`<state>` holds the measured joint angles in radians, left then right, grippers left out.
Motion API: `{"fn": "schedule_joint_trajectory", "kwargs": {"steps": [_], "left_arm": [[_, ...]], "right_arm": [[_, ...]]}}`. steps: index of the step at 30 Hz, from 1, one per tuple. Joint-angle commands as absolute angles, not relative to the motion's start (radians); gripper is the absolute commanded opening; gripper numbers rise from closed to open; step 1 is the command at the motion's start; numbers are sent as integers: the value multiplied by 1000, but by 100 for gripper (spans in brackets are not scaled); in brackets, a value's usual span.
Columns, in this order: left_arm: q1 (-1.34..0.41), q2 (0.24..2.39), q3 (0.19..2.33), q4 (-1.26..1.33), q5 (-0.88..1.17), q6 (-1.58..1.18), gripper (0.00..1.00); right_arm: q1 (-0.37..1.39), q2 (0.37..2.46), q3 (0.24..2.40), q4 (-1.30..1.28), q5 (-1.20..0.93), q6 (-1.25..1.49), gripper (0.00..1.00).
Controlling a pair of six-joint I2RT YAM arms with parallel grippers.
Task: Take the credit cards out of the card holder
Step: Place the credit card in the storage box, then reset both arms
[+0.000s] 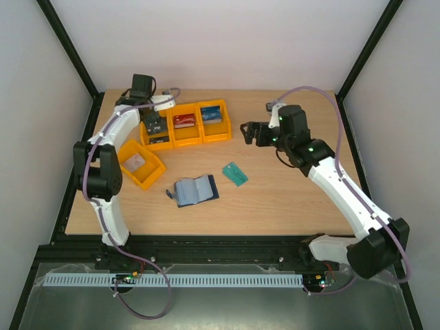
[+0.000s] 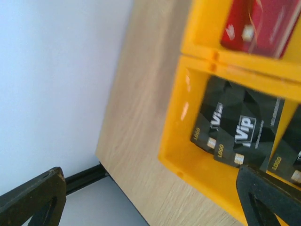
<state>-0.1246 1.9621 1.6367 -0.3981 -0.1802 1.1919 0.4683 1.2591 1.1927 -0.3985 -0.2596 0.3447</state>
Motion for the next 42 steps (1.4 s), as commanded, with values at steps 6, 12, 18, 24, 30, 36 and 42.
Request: {"fn": "schedule_joint_trajectory", "kwargs": {"steps": [6, 12, 18, 24, 30, 36, 42], "left_arm": [[-66, 1700, 1651, -563, 143, 641, 99], [-54, 1547, 1402, -495, 134, 620, 99], [59, 1456, 1253, -335, 233, 342, 99], [126, 1324, 909, 72, 164, 59, 99], [126, 1270, 574, 508, 28, 0, 99], [126, 1284, 317, 856, 77, -39, 99], [121, 1378, 298, 1008, 108, -36, 100]], "right_arm": [[230, 1088, 1037, -181, -300, 406, 98], [215, 1087, 1025, -192, -349, 391, 99], [174, 1016, 898, -29, -276, 378, 99], [93, 948, 596, 380, 18, 379, 99], [1, 1007, 277, 870, 159, 333, 99], [-6, 1158, 123, 1170, 198, 249, 98], [-8, 1433, 28, 1535, 166, 213, 98]]}}
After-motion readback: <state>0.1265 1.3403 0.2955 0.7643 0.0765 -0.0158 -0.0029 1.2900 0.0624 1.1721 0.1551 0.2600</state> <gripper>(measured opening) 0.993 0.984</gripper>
